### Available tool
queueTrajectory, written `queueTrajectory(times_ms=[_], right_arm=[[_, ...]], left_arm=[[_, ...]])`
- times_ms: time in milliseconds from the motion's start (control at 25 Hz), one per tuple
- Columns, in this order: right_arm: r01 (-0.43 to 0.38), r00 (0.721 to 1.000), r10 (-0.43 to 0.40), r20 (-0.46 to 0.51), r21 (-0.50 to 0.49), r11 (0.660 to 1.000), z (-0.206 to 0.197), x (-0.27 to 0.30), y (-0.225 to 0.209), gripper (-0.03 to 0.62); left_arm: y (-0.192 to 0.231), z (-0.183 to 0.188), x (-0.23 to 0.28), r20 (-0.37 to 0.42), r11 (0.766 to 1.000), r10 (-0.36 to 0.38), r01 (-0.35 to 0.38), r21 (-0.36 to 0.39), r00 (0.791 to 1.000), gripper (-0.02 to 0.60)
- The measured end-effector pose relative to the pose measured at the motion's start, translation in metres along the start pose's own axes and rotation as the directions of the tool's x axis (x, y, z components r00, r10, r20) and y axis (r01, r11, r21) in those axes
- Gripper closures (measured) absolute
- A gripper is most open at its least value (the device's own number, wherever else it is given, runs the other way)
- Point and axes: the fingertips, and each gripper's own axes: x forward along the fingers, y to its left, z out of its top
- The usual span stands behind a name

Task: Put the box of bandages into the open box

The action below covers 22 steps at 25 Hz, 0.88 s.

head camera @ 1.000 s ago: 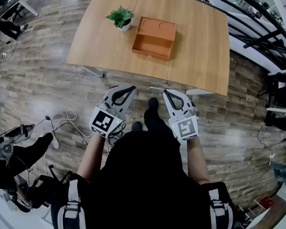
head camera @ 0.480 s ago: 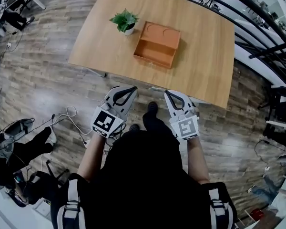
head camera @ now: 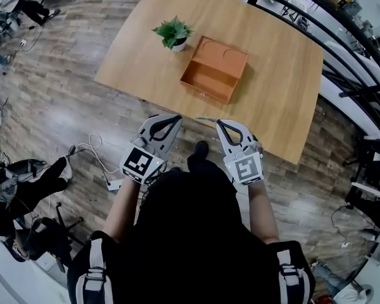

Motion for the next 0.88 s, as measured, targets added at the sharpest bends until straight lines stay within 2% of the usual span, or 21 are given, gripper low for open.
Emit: queueTrajectory(times_ms=[200, 440, 640, 880], right_arm=[[-0.041, 0.999, 0.041, 0.009, 0.029, 0.999, -0.009, 0.008, -0.021, 0.569], [-0.092, 0.996, 0.092, -0.001, -0.048, 0.995, -0.019, 0.021, -0.029, 0.569], [-0.098, 0.995, 0.099, -0.005, 0.026, 0.995, -0.025, 0.029, -0.023, 0.569], [-0.076, 0.997, 0.077, -0.024, 0.039, 0.996, -0.023, 0.040, -0.032, 0.569]], left_arm=[[0.002, 0.008, 0.020, -0.002, 1.000, 0.029, -0.029, 0.006, 1.000, 0.563], [0.007, -0.001, 0.027, -0.010, 0.998, 0.066, -0.066, -0.018, 0.998, 0.561], [0.014, -0.006, 0.028, -0.010, 0.997, 0.071, -0.071, -0.031, 0.997, 0.561], [0.031, 0.003, 0.040, 0.004, 0.999, 0.037, -0.037, -0.021, 0.999, 0.561]])
